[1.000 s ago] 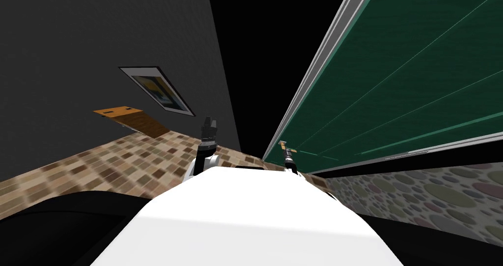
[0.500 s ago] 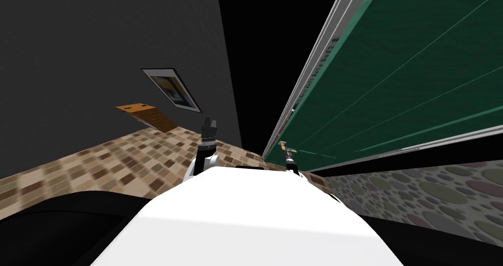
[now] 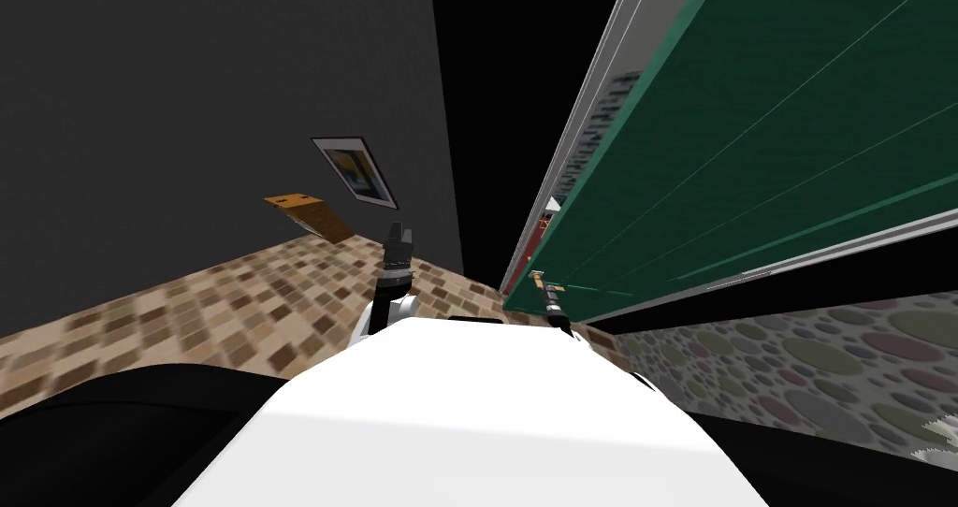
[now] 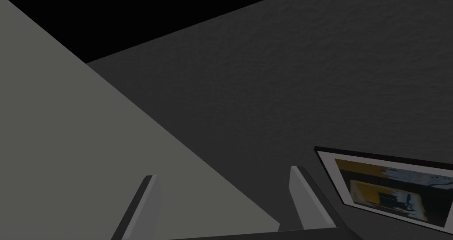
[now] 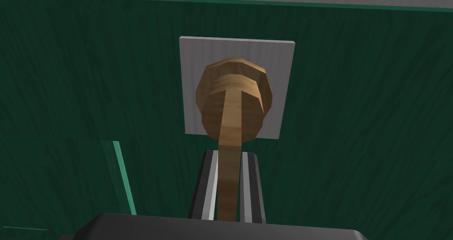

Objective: Pull the door open

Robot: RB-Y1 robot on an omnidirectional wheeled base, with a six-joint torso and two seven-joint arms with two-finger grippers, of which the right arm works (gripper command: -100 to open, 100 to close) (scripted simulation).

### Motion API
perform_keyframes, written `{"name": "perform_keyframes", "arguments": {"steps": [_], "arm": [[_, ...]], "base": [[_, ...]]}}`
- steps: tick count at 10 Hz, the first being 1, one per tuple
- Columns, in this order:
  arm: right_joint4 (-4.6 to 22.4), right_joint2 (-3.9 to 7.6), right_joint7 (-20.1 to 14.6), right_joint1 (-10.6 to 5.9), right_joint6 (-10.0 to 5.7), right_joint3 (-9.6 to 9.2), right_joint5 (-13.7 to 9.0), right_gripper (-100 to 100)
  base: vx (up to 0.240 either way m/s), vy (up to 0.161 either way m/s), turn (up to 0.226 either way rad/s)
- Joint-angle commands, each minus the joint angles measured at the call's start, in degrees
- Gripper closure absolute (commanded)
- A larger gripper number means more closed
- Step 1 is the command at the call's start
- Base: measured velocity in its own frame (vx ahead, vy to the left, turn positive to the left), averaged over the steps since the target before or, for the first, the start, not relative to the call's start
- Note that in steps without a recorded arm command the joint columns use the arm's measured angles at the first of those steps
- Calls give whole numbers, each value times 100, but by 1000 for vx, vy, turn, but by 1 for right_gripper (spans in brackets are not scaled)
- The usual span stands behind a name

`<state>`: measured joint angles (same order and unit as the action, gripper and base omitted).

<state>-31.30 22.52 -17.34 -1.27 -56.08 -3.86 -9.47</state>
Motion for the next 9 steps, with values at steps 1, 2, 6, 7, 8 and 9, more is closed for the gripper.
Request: {"name": "perform_keyframes", "arguments": {"steps": [1, 2, 6, 7, 8, 9], "arm": [[0, 0, 0, 0, 0, 0, 0, 100], [-8, 67, -100, 114, -124, -80, 42, 100], [-59, 247, -319, 360, -437, -248, 128, 100], [-72, 293, -374, 422, -516, -291, 150, 100], [-88, 353, -447, 504, -620, -347, 179, 100], [-100, 396, -499, 563, -695, -387, 200, 100]], "base": [[-103, -12, 10], [-148, -47, 170], [-212, -63, 143], [-227, -94, 138], [-246, -101, 165], [-258, -73, 150]]}}
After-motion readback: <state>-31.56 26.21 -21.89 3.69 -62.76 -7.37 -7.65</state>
